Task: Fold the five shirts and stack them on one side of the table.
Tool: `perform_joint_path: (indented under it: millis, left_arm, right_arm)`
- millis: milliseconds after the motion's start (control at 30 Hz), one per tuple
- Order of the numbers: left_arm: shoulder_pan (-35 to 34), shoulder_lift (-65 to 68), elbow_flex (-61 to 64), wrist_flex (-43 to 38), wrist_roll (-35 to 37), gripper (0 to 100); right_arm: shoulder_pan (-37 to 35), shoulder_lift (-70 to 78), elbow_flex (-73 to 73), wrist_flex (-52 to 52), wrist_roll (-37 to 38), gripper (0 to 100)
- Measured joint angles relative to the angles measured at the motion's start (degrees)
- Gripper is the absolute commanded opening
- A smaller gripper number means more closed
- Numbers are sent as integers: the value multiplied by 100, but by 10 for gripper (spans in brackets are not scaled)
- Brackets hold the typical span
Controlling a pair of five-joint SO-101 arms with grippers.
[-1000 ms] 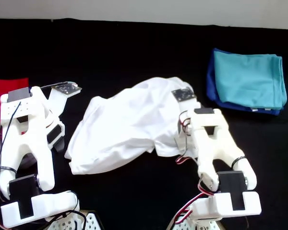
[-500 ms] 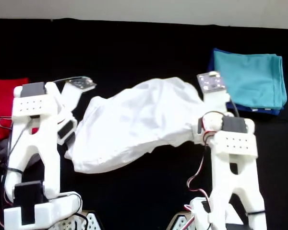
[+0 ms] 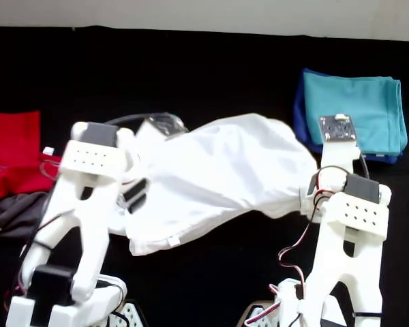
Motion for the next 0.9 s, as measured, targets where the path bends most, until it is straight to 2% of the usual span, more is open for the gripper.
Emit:
perform_joint_path:
  millis: [233, 467, 733, 900]
  left_arm:
    - [457, 554, 686, -299, 9, 117]
    - [1064, 703, 1609, -1029, 246, 116]
    - [2136, 703, 1644, -826, 598, 115]
    - [2295, 325, 1442, -404, 835, 115]
  right_arm:
    - [325, 0, 0, 79, 141, 6]
    - [404, -492, 0, 193, 149, 6]
    - [404, -668, 0, 193, 149, 6]
    - [404, -668, 0, 193, 149, 6]
